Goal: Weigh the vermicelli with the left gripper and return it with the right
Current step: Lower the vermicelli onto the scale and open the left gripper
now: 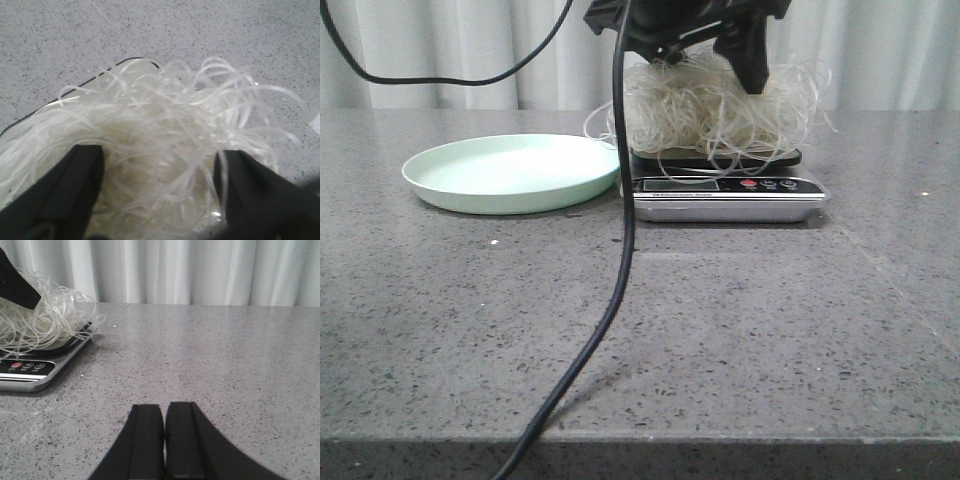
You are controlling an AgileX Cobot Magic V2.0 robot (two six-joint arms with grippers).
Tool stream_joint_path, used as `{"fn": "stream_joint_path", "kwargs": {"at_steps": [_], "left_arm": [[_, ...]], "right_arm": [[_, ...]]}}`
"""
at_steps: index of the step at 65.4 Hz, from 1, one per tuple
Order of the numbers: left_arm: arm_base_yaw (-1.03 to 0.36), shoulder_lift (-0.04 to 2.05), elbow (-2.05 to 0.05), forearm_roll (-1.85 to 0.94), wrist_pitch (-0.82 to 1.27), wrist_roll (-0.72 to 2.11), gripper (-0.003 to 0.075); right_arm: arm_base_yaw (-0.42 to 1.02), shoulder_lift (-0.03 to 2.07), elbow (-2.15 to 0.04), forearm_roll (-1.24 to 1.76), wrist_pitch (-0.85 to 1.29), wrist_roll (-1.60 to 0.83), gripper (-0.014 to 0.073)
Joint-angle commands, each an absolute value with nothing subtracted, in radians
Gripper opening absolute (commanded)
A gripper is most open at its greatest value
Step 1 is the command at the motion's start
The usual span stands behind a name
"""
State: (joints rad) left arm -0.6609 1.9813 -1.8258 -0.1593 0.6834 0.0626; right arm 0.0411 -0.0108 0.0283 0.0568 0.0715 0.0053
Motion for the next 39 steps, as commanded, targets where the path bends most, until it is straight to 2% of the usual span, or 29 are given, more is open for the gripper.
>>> {"fn": "stream_joint_path", "kwargs": {"at_steps": [1,23,39], "left_arm": [[-0.668,1.911,-1.911,-0.173,0.718,0.053,0.0597],[-0.661,1.749,-1.912,-0.036,0.815,0.049,0.0596],[-0.617,1.572,-1.687,0.006,0.727,0.04,0.0596]], "right_arm": [[0.035,-0.026,0.019,0.044,0.0,0.0,0.0188],[0.035,-0.026,0.019,0.044,0.0,0.0,0.0188],[0.035,-0.026,0.019,0.044,0.0,0.0,0.0188]]}}
